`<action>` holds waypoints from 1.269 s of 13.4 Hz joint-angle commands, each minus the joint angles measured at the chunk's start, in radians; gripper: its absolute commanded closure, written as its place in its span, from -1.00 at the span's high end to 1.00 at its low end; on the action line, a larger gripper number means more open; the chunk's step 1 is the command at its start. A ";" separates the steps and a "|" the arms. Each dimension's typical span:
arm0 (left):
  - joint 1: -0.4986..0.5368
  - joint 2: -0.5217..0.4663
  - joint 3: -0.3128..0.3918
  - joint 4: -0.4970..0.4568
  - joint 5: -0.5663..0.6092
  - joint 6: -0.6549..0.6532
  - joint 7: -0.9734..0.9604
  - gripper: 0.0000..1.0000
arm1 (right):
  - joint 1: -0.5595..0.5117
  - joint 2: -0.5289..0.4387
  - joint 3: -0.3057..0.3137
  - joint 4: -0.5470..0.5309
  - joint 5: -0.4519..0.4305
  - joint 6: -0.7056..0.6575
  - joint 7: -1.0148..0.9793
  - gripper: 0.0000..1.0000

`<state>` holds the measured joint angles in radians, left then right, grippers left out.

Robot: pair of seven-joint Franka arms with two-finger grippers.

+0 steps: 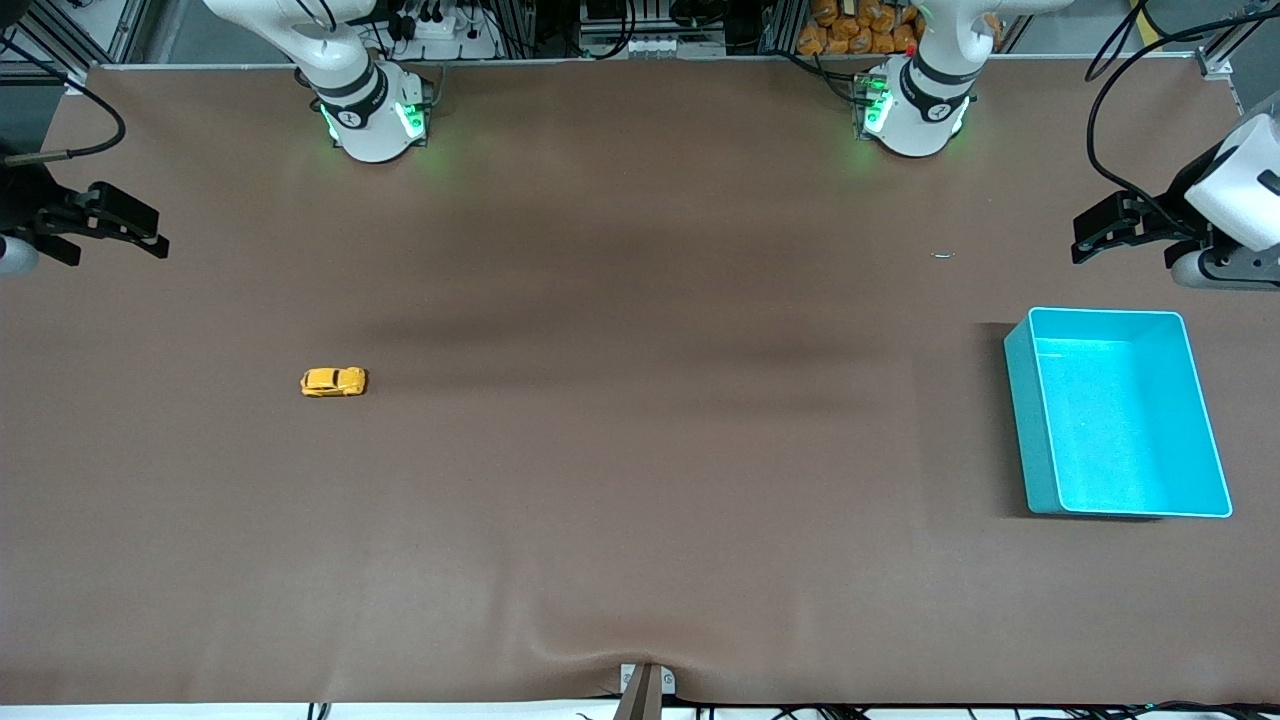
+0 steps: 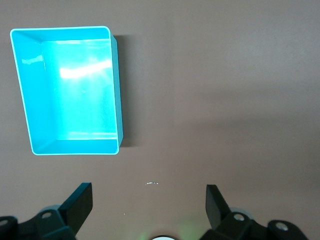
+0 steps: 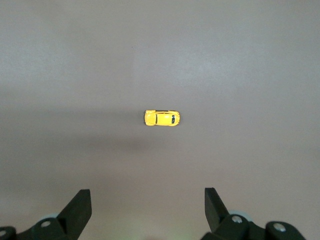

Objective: Wind and store yellow beetle car

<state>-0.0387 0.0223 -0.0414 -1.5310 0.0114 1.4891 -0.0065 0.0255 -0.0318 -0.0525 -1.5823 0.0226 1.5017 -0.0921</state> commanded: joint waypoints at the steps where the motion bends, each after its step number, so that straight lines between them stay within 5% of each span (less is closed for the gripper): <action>1: 0.008 -0.022 -0.005 -0.024 -0.021 0.016 0.002 1.00 | -0.003 -0.016 0.002 -0.010 -0.001 -0.006 -0.011 1.00; 7: 0.008 -0.022 -0.005 -0.024 -0.019 0.016 0.002 1.00 | 0.011 -0.011 0.003 -0.037 -0.004 -0.005 -0.046 1.00; 11: 0.008 -0.022 -0.005 -0.026 -0.021 0.016 0.002 1.00 | 0.010 -0.008 0.003 -0.175 -0.009 0.057 -0.259 1.00; 17: 0.008 -0.022 -0.005 -0.028 -0.019 0.016 0.002 1.00 | 0.008 -0.010 0.003 -0.457 -0.010 0.374 -0.760 1.00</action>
<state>-0.0387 0.0223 -0.0416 -1.5385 0.0113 1.4924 -0.0065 0.0342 -0.0156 -0.0483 -1.9454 0.0222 1.7888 -0.7120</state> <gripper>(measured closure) 0.000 0.000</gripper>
